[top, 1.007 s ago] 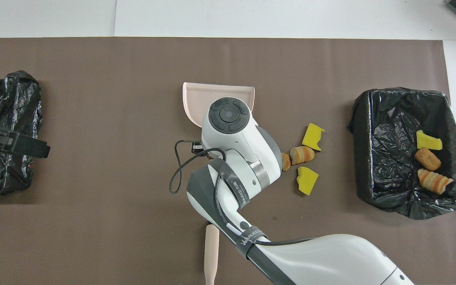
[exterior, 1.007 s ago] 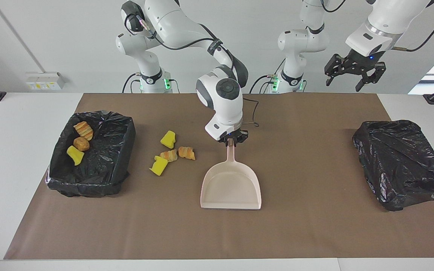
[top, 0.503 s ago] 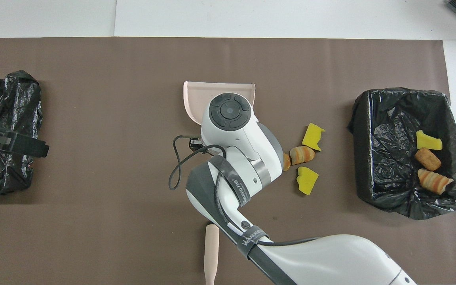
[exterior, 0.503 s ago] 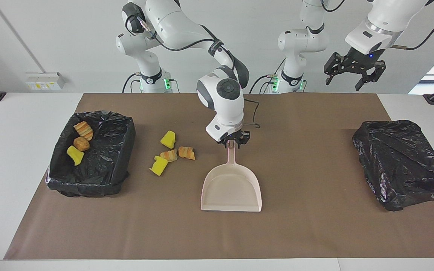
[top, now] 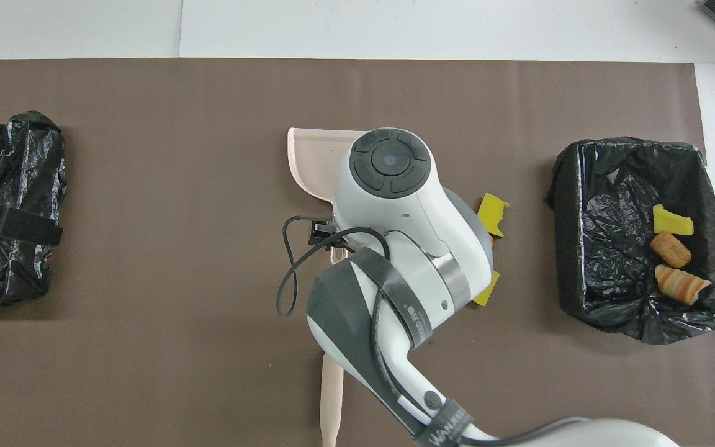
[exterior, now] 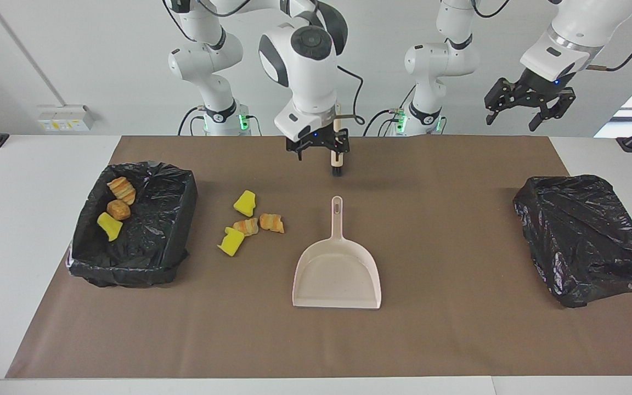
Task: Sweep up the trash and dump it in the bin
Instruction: 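Return the dustpan to the table center with the right gripper, then withdraw the right gripper from the dustpan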
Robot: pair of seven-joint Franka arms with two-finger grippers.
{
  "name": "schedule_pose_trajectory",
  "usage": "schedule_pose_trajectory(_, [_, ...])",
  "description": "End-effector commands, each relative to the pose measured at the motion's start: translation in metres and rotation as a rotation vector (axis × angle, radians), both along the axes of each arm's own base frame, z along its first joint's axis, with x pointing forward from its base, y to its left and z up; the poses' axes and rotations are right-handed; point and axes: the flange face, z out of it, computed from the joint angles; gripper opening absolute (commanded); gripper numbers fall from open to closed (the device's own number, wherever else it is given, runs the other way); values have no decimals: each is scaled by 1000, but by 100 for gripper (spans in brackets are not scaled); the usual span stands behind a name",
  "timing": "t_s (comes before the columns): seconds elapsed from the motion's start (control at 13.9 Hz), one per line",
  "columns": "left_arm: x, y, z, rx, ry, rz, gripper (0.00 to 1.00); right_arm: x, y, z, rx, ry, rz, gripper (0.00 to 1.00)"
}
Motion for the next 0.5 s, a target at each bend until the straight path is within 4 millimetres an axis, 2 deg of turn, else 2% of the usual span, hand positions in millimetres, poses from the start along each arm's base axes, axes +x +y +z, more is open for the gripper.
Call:
schedule_pose_trajectory(0.0, [-5,2,5,16,-2,51,100,-72,14,-15,19,65,-28,100])
schedule_pose_trajectory(0.14, [-4,4,4,15,-1,57,100,-117,15,-29,54,100,-19,100])
schedule_pose_trajectory(0.29, [-4,8,4,15,3,63,100,-157,20,-55,74,132,-2,100])
schedule_pose_trajectory(0.43, [-5,5,3,16,8,62,100,-186,29,-80,50,151,-1,100])
